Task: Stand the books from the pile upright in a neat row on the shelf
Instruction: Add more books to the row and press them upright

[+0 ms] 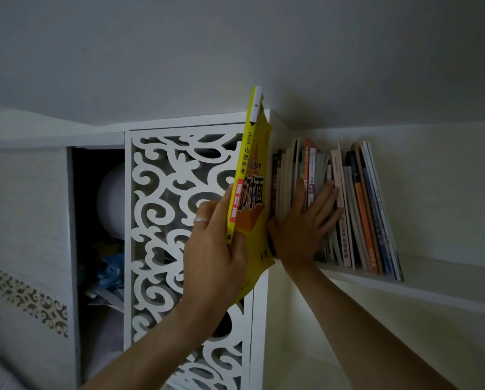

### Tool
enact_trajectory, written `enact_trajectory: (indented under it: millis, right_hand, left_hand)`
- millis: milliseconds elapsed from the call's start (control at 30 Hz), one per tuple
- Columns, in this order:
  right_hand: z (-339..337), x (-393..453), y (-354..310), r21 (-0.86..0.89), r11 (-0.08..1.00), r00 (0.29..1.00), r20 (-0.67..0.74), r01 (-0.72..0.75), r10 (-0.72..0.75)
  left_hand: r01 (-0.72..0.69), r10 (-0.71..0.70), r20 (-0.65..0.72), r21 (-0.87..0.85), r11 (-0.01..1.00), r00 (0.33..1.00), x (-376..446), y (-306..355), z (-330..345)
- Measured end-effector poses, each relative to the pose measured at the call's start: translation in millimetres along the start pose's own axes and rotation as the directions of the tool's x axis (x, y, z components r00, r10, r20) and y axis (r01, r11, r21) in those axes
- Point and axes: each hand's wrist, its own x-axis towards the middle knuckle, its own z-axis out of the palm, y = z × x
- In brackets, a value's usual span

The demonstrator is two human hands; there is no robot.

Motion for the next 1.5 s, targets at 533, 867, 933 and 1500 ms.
enact_trajectory:
  millis: [533,867,933,1500]
  right_hand:
    - [-0.8,9.4,0.4,-0.018,0.999,0.999,0.014,0.03,-0.03]
    - [-6.7,14.8,13.0,-0.039,0.996,0.997,0.02,0.082,-0.081]
    - [-10.0,15.6,16.4,-0.043,0.995,0.996,0.032,0.085,-0.083]
    - [-8.0,11.6,15.9,-0.028,0.993,0.994,0.022,0.111,-0.11]
  left_hand:
    - [0.037,-0.036,-0.025,0.036,0.999,0.999,-3.6,18.9,6.0]
    - [0.04,-0.039,-0.053,0.014,0.999,0.998,1.1,33.8,14.9]
    - [0.038,-0.036,-0.042,0.034,0.999,0.998,4.4,39.2,17.4]
    - [0.079,-0.082,0.062,0.053,0.995,0.995,47.3,29.4,36.0]
